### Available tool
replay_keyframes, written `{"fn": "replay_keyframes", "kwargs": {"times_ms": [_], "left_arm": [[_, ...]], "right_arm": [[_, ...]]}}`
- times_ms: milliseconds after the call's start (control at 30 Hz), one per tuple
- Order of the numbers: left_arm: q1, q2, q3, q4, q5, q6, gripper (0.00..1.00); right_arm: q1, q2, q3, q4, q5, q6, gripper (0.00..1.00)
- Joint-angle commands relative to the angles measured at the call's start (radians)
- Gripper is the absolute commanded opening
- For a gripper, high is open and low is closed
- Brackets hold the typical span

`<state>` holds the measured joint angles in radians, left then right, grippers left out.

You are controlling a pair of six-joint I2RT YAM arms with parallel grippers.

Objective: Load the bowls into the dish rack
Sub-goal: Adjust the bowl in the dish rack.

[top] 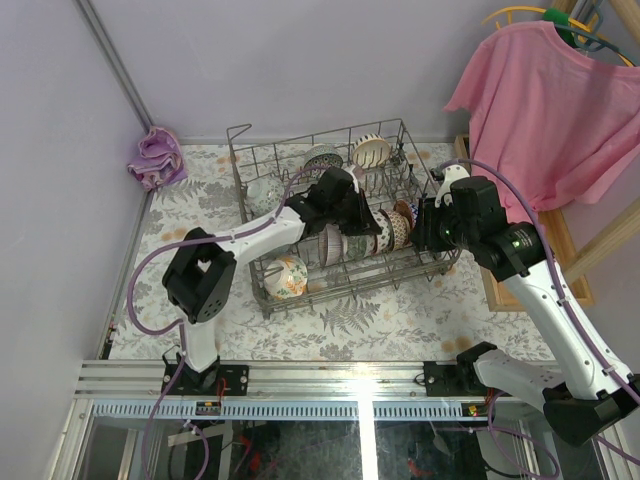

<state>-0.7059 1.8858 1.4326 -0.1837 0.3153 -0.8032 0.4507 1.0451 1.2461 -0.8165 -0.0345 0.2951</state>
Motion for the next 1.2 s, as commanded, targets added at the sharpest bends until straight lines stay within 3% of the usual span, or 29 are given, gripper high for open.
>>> {"fn": "replay_keyframes", "kwargs": {"times_ms": [0, 600, 800, 1167], "left_arm": [[0.029, 0.012, -0.002, 0.103, 0.099, 0.002, 0.0], [0.073, 0.09, 0.068, 0.023, 0.124, -0.01, 0.07], [0.099, 0.071, 0.036, 0.033, 0.116, -0.025, 0.15], [0.12, 0.056, 0.04, 0.023, 0.106, -0.031, 0.41]], "right_arm": [[-0.005, -0.006, 0.01, 0.034, 0.019, -0.012, 0.42], [-0.005, -0.01, 0.004, 0.036, 0.019, -0.012, 0.42], [-0.004, -0.009, 0.003, 0.036, 0.016, -0.011, 0.42], [-0.005, -0.004, 0.008, 0.035, 0.012, -0.011, 0.42]]}}
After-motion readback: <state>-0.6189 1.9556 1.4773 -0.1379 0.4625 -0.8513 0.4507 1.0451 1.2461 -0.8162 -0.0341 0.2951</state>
